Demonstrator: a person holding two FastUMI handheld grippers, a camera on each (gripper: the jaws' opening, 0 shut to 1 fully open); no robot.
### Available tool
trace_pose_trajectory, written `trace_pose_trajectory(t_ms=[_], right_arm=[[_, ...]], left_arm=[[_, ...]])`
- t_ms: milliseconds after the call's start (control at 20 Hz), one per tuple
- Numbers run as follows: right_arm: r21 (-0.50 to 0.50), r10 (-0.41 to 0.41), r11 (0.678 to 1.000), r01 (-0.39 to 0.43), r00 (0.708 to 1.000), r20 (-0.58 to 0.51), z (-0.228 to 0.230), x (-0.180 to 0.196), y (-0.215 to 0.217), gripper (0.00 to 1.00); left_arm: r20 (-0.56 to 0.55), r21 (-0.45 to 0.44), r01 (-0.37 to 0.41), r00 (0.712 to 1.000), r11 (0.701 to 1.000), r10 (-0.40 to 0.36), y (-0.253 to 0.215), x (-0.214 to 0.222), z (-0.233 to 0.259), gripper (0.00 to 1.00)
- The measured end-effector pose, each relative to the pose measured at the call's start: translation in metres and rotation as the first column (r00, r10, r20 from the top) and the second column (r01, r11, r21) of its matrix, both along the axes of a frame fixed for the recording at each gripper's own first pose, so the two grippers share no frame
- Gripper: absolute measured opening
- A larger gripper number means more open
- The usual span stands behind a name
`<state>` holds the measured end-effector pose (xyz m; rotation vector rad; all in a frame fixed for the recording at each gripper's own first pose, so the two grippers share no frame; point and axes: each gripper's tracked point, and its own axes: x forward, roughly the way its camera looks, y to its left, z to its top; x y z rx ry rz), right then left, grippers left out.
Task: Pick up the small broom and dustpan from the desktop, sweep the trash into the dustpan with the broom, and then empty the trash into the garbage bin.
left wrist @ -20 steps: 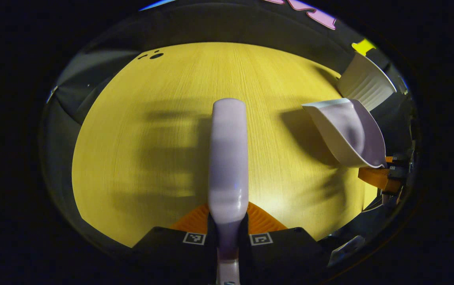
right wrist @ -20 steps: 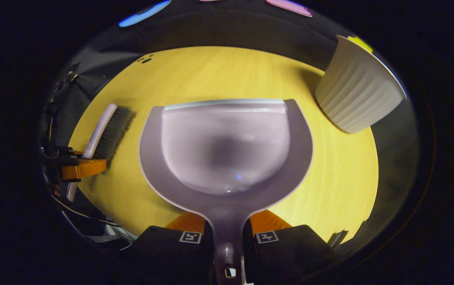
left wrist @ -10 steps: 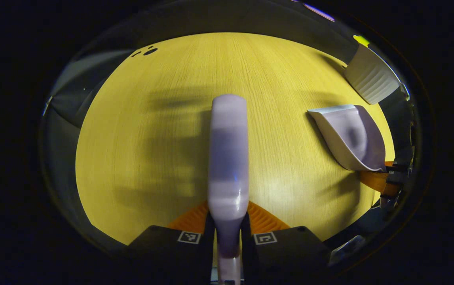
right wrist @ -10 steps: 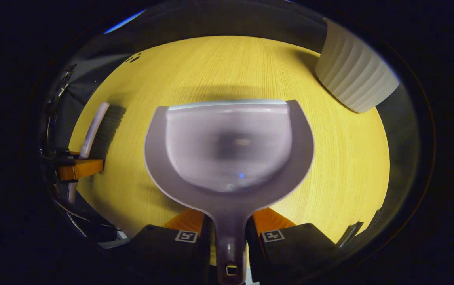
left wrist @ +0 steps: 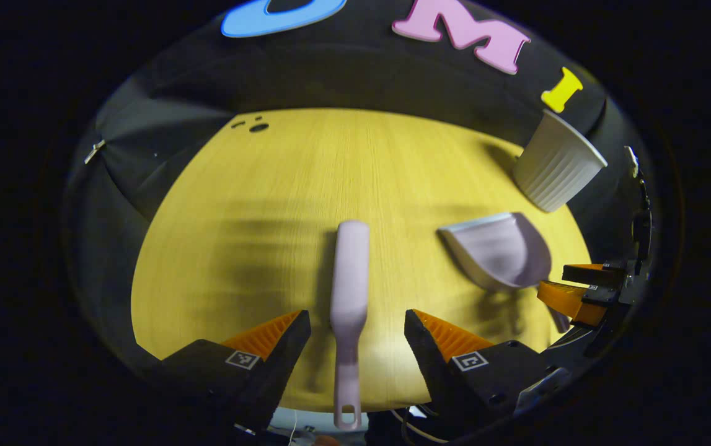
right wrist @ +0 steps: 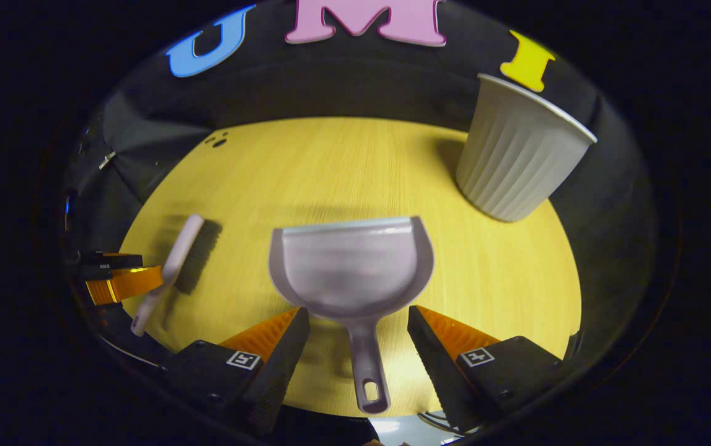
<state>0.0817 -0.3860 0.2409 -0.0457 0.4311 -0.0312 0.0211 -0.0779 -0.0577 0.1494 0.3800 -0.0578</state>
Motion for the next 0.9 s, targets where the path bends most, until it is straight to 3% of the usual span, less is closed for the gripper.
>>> trace_pose_trajectory(t_ms=[150,300,400,550,600,750,900], right_arm=[[-0.019,0.012,1.000,-0.009,0.984,0.175,0.057,-0.022,0.006,1.00],[-0.013,0.047,0.999,-0.045,0.941,0.334,0.110,-0.045,0.026,1.00],[-0.019,0.067,0.998,-0.065,0.904,0.422,0.133,-0.063,0.037,1.00],[-0.067,0.098,0.995,-0.073,0.842,0.531,0.154,-0.088,0.048,0.99],[-0.088,0.117,0.993,-0.082,0.824,0.554,0.156,-0.098,0.053,0.99],[-0.127,0.146,0.988,-0.088,0.806,0.573,0.142,-0.123,0.063,0.98],[-0.127,0.151,0.987,-0.099,0.848,0.508,0.103,-0.135,0.062,0.98]], left_arm=[[0.195,-0.026,0.054,0.980,0.998,-0.048,-0.011,-0.033,0.047,0.96],[0.383,-0.013,0.083,0.921,0.996,-0.072,-0.019,-0.070,0.088,0.96],[0.493,0.003,0.087,0.867,0.996,-0.077,-0.022,-0.095,0.113,0.96],[0.651,0.037,0.105,0.752,0.994,-0.104,-0.025,-0.137,0.145,0.96],[0.675,0.044,0.100,0.731,0.994,-0.103,-0.024,-0.147,0.148,0.95],[0.693,0.043,0.082,0.716,0.996,-0.089,-0.028,-0.170,0.140,0.95],[0.672,0.061,0.075,0.735,0.995,-0.096,-0.027,-0.181,0.114,0.96]])
